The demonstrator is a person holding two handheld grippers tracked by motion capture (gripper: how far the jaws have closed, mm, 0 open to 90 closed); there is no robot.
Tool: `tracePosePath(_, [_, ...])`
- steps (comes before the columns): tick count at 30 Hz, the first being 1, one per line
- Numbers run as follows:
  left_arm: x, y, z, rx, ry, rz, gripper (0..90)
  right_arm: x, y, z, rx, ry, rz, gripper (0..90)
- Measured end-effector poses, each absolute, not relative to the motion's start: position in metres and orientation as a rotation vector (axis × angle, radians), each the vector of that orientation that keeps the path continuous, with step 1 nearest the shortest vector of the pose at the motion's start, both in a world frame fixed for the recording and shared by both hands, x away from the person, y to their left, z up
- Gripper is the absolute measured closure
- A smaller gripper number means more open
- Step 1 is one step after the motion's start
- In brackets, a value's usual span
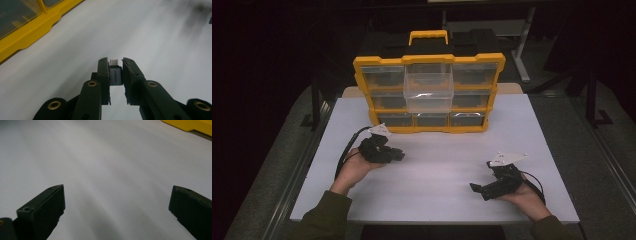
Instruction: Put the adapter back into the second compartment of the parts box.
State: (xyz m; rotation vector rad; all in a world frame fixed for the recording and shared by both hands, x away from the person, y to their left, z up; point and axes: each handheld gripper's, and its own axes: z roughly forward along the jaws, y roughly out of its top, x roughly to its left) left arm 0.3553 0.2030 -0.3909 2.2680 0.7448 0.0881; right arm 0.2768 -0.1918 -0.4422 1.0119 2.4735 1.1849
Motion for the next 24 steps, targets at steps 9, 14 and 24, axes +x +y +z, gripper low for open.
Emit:
tracePosePath(9, [0.357, 0.211, -0.370, 2.249, 0.726, 0.098, 76.7, 0.278, -0.191, -0.442, 1.008, 2.475, 1.184, 0.1])
tracePosePath(14, [0.356, 0.214, -0.360, 2.240, 0.711, 0.095, 76.7, 0.278, -0.190, -0.441, 1.010, 2.472, 1.191, 0.2])
tracePosePath(24, [0.356, 0.217, -0.343, 2.230, 0.698, 0.100, 76.7, 0.279, -0.190, -0.441, 1.006, 2.474, 1.194, 0.1])
